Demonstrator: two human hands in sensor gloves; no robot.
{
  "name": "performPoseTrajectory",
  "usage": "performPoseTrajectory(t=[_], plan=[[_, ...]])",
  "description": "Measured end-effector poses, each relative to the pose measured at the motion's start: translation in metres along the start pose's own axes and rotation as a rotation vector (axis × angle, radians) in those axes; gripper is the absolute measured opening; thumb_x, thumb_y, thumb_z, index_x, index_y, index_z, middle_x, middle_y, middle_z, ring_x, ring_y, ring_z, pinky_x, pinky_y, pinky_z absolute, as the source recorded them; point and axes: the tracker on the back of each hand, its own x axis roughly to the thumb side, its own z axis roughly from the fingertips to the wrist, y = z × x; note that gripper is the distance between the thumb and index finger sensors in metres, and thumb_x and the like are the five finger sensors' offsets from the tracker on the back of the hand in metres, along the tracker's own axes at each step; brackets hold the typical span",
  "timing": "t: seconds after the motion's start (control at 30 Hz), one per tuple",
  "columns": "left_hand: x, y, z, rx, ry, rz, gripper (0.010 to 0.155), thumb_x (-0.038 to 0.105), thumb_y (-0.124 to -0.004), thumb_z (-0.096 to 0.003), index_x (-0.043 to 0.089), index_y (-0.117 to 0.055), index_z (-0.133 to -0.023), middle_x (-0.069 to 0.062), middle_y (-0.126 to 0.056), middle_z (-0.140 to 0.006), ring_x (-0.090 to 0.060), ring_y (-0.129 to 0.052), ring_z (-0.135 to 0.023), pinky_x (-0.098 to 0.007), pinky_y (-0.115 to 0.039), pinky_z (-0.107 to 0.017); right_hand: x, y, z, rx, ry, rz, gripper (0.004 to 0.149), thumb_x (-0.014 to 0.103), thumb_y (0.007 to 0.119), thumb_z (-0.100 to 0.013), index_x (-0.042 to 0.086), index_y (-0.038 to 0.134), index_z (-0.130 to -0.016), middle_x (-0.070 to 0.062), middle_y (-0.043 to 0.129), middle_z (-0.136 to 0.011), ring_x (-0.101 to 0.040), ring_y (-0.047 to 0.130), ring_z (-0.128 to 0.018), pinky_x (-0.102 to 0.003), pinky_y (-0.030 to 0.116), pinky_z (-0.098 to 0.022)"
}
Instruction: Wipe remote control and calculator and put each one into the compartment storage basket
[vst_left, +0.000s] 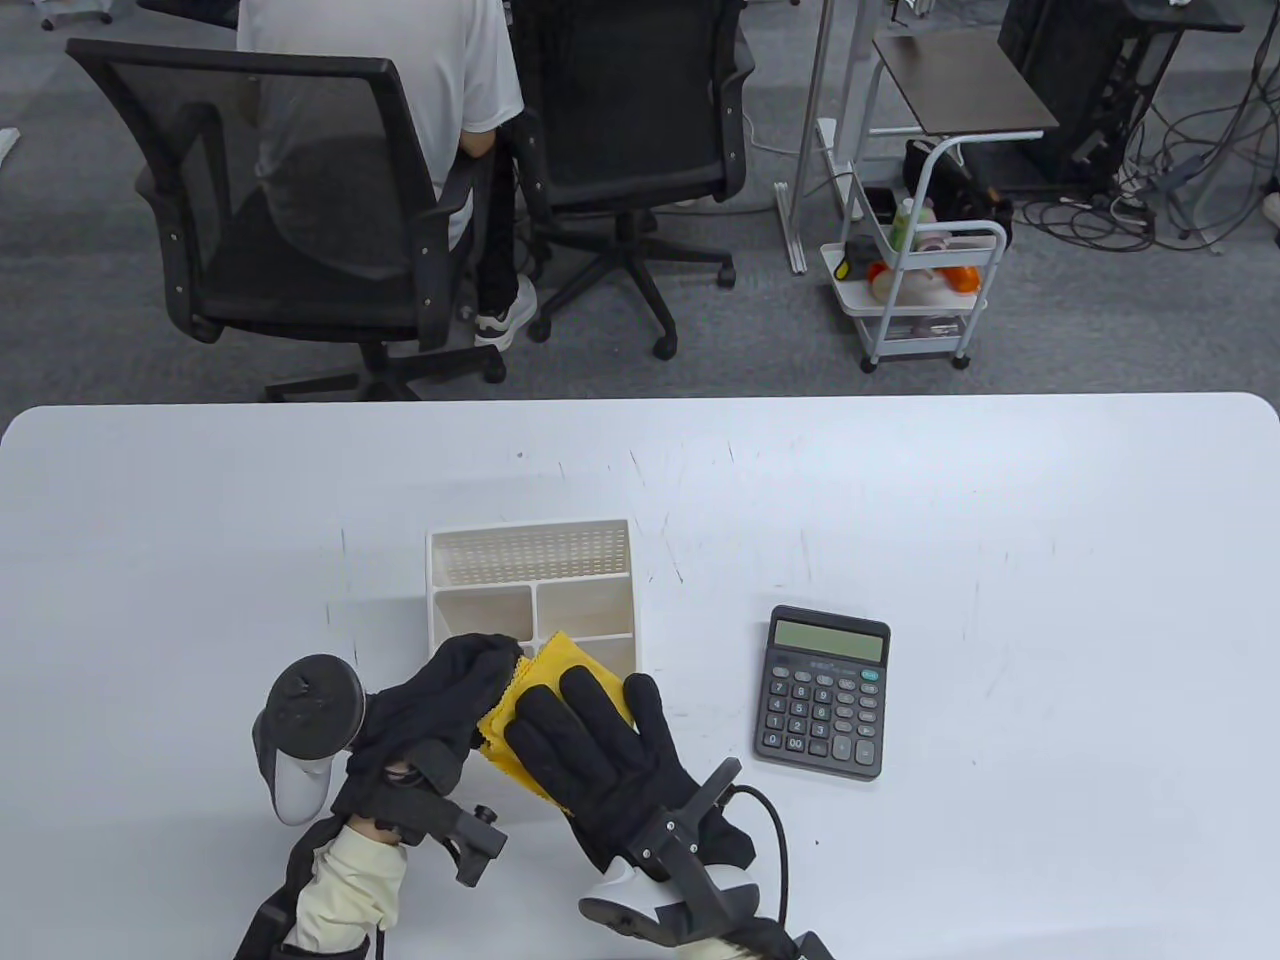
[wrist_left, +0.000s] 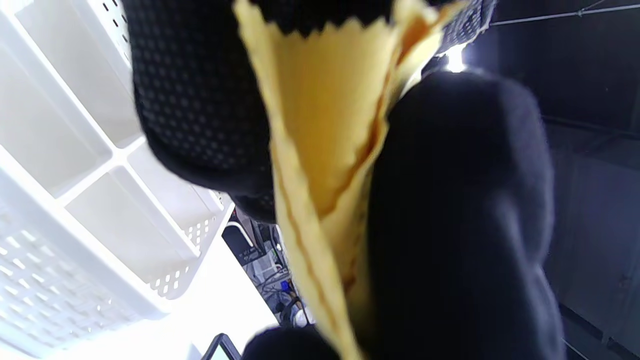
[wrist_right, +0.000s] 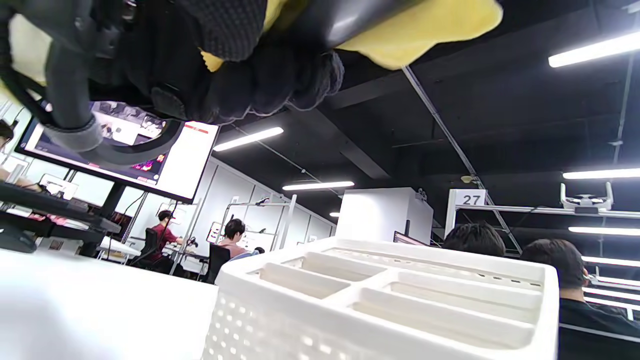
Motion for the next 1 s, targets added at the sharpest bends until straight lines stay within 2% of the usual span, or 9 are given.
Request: performPoseTrajectory(t=[0.13,0.27,0.33,0.4,0.53,0.77,1.0], plan=[[-0.002,0.006,0.001,0.048,-0.005,-0.025,0.042,0.047,-0.067,-0.0587,0.021,-0.076,-0.090,-0.003,-0.105,-0.066,-0.015,-0.118,-0.044,-0.029,-0.102,-0.029,0.001,0.002,0.001,0.010,-0.015,0.019,0.063,0.027,0.070,-0.057,0.018,0.041,-0.112,-0.010,0.036,-0.120,-0.041,0.037,-0.107,-0.071,0.042,-0.066],[-0.002,0.002,0.000,-0.011,-0.007,0.012,0.042,0.048,-0.067,-0.0587,0.021,-0.076,-0.090,-0.003,-0.105,-0.066,-0.014,-0.117,-0.043,-0.029,-0.101,-0.028,0.001,0.002,0.001,-0.012,-0.013,0.046,0.077,0.028,0.074,-0.056,0.013,0.024,-0.112,-0.015,0.022,-0.119,-0.041,0.033,-0.106,-0.069,0.042,-0.066],[0.000,-0.002,-0.001,-0.056,-0.019,0.016,0.042,0.048,-0.067,-0.0587,0.022,-0.075,-0.091,-0.003,-0.105,-0.067,-0.014,-0.117,-0.044,-0.029,-0.101,-0.029,0.002,0.003,-0.001,-0.002,0.005,0.052,0.074,0.027,0.073,-0.056,0.012,0.027,-0.113,-0.015,0.022,-0.119,-0.042,0.028,-0.106,-0.070,0.039,-0.066],[0.002,-0.003,-0.001,-0.032,-0.025,-0.019,0.042,0.048,-0.068,-0.0581,0.022,-0.076,-0.090,-0.003,-0.105,-0.066,-0.015,-0.117,-0.043,-0.030,-0.101,-0.029,0.003,0.004,0.000,0.019,0.008,0.060,0.071,0.026,0.070,-0.057,0.014,0.028,-0.112,-0.015,0.023,-0.119,-0.044,0.025,-0.106,-0.071,0.038,-0.066],[-0.001,0.002,0.000,0.006,-0.010,-0.012,0.042,0.047,-0.068,-0.0582,0.020,-0.076,-0.090,-0.005,-0.105,-0.066,-0.015,-0.118,-0.043,-0.030,-0.102,-0.028,0.002,0.004,0.000,0.018,0.004,0.037,0.063,0.025,0.067,-0.058,0.018,0.035,-0.112,-0.011,0.030,-0.120,-0.041,0.032,-0.107,-0.070,0.042,-0.066],[-0.002,0.024,0.003,0.092,-0.009,0.033,0.042,0.047,-0.067,-0.0583,0.019,-0.076,-0.090,-0.005,-0.105,-0.065,-0.015,-0.118,-0.042,-0.029,-0.102,-0.028,-0.005,-0.001,0.002,0.016,-0.021,0.093,0.062,0.025,0.066,-0.059,0.017,0.037,-0.112,-0.012,0.034,-0.120,-0.041,0.037,-0.107,-0.069,0.046,-0.067],[-0.006,0.024,0.003,0.102,0.009,0.018,0.042,0.047,-0.067,-0.0584,0.020,-0.075,-0.090,-0.004,-0.104,-0.066,-0.014,-0.117,-0.042,-0.029,-0.101,-0.028,-0.009,0.002,0.004,0.015,0.044,0.032,0.061,0.027,0.066,-0.059,0.015,0.038,-0.112,-0.013,0.037,-0.119,-0.041,0.040,-0.106,-0.068,0.047,-0.066]])
